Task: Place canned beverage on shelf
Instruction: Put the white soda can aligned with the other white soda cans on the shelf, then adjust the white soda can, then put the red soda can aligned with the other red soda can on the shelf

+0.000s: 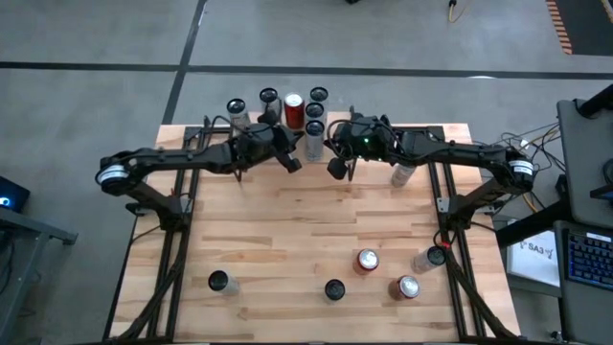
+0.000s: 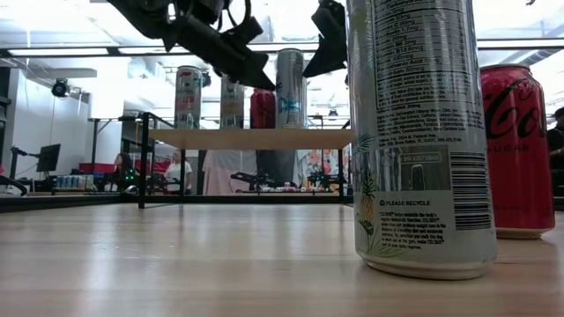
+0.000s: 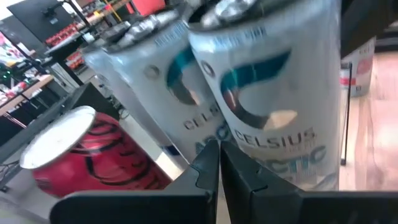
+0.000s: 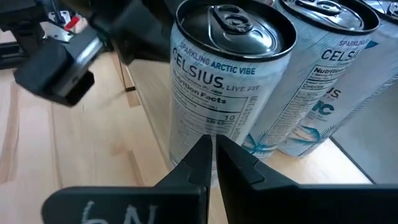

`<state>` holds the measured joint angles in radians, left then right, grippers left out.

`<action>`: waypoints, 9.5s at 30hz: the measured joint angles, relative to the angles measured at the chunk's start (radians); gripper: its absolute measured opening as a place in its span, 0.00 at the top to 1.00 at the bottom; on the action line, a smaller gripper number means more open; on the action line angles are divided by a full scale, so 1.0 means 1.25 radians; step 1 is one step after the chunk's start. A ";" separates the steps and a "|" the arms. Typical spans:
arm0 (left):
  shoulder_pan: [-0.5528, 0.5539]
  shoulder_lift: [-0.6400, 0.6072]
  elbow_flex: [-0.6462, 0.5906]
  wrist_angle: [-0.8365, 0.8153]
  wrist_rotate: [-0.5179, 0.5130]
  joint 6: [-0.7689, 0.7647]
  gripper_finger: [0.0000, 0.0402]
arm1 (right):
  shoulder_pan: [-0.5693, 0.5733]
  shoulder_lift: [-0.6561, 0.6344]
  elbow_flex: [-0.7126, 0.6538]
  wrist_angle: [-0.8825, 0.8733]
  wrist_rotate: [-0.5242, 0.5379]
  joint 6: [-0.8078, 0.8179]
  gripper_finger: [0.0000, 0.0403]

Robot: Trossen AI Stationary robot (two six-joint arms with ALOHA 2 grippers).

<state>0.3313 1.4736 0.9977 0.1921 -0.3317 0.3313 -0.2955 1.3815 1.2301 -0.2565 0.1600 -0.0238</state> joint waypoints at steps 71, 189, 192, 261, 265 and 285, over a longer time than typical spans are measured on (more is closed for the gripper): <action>-0.012 0.009 0.003 0.007 0.025 -0.037 1.00 | -0.015 0.022 0.000 0.007 0.105 0.002 0.97; -0.112 -0.149 0.070 -0.267 -0.023 0.019 1.00 | 0.067 -0.079 0.019 -0.103 -0.035 0.195 0.97; -0.140 -0.209 0.059 -0.289 0.116 -0.003 1.00 | 0.117 -0.079 0.019 -0.111 -0.102 0.255 0.97; -0.370 -0.259 -0.027 -0.060 0.190 -0.273 1.00 | 0.828 0.135 0.123 -0.796 -0.272 1.255 0.11; -0.370 -0.259 -0.027 -0.060 0.190 -0.273 1.00 | 0.828 0.176 0.122 -0.798 -0.274 1.197 0.11; -0.370 -0.259 -0.026 -0.054 0.189 -0.273 1.00 | 0.820 0.181 0.122 -0.826 -0.317 1.088 0.28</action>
<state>-0.1310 1.1496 0.9653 0.1244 -0.0952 -0.0097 0.7295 1.6079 1.3827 -1.2896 -0.2366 1.3364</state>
